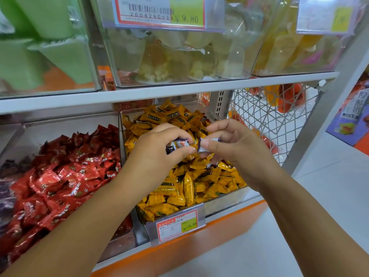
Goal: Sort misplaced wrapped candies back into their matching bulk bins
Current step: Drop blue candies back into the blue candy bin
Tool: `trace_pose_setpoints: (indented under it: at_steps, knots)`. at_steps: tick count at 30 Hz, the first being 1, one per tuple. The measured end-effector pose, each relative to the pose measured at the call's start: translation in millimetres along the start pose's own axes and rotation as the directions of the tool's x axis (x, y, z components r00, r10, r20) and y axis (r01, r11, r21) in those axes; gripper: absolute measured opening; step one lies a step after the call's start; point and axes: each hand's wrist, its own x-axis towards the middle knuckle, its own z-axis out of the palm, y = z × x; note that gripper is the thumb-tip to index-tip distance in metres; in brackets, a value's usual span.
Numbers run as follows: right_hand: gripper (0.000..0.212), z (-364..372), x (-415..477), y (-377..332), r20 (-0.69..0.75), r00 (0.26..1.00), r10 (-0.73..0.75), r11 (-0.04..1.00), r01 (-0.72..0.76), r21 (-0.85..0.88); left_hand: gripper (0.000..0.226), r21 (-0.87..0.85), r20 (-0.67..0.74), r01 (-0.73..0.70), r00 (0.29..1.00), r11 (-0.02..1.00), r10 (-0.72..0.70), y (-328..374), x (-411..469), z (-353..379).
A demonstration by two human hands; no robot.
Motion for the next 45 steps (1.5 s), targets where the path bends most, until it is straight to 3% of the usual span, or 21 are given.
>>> trace_pose_setpoints:
  at_steps: [4,7,10,13,18,20,21,23,24,25,29,35,41,45]
  knots:
    - [0.019,-11,3,-3,-0.097,0.994,-0.046,0.987,0.03,-0.159,0.01,-0.036,0.043,0.064,0.997,0.997,-0.062,4,-2,-4]
    - [0.025,-13,1,-6,-0.038,0.999,-0.037,0.992,0.032,-0.126,0.016,-0.066,0.087,0.096,0.992,0.993,-0.09,6,-3,-5]
    - [0.021,0,-2,-4,0.01,0.999,-0.048,0.988,0.049,-0.148,0.037,-0.077,0.13,0.086,0.989,0.993,-0.075,8,-3,-3]
    - [0.017,9,0,-1,0.031,0.996,-0.082,0.995,0.083,-0.051,0.044,-0.071,0.106,0.093,0.991,0.993,-0.085,6,-2,-1]
    - [0.017,7,0,-3,0.048,0.997,-0.068,0.996,0.066,0.056,0.024,0.02,0.111,0.074,0.991,0.997,-0.076,3,-2,-6]
    - [0.018,-7,3,-5,-0.012,1.0,0.0,0.995,-0.001,-0.099,0.014,0.069,0.087,0.065,0.994,0.995,-0.071,0,-2,-10]
    - [0.017,-17,4,-6,-0.07,0.997,0.024,0.936,-0.047,-0.349,0.011,0.084,0.069,0.068,0.995,0.994,-0.074,-2,-2,-12]
    - [0.02,-28,8,-2,-0.122,0.988,0.091,0.597,-0.152,-0.788,0.01,0.088,0.04,0.07,0.996,0.994,-0.073,-6,-1,-17]
    - [0.026,-26,9,3,-0.126,0.982,0.143,0.484,-0.181,-0.856,0.013,0.089,0.035,0.066,0.997,0.994,-0.069,-7,0,-19]
    - [0.034,-21,9,8,-0.115,0.973,0.2,0.443,-0.195,-0.875,0.017,0.093,0.039,0.06,0.997,0.994,-0.064,-8,0,-20]
    - [0.056,-3,16,31,-0.102,0.96,0.259,0.432,-0.21,-0.877,0.031,0.091,0.049,0.054,0.997,0.994,-0.059,-7,-2,-19]
    - [0.035,-1,25,47,-0.164,0.974,0.158,0.465,-0.22,-0.858,0.033,0.063,0.0,0.078,0.997,0.995,-0.078,-4,-5,-20]
    - [0.033,4,25,47,-0.19,0.97,0.148,0.378,-0.233,-0.896,0.024,-0.111,-0.015,0.191,0.981,0.975,-0.194,-4,-7,-21]
    - [0.019,0,20,45,-0.146,0.987,0.069,0.462,-0.161,-0.872,0.019,-0.145,-0.01,0.197,0.98,0.969,-0.201,-5,-8,-21]
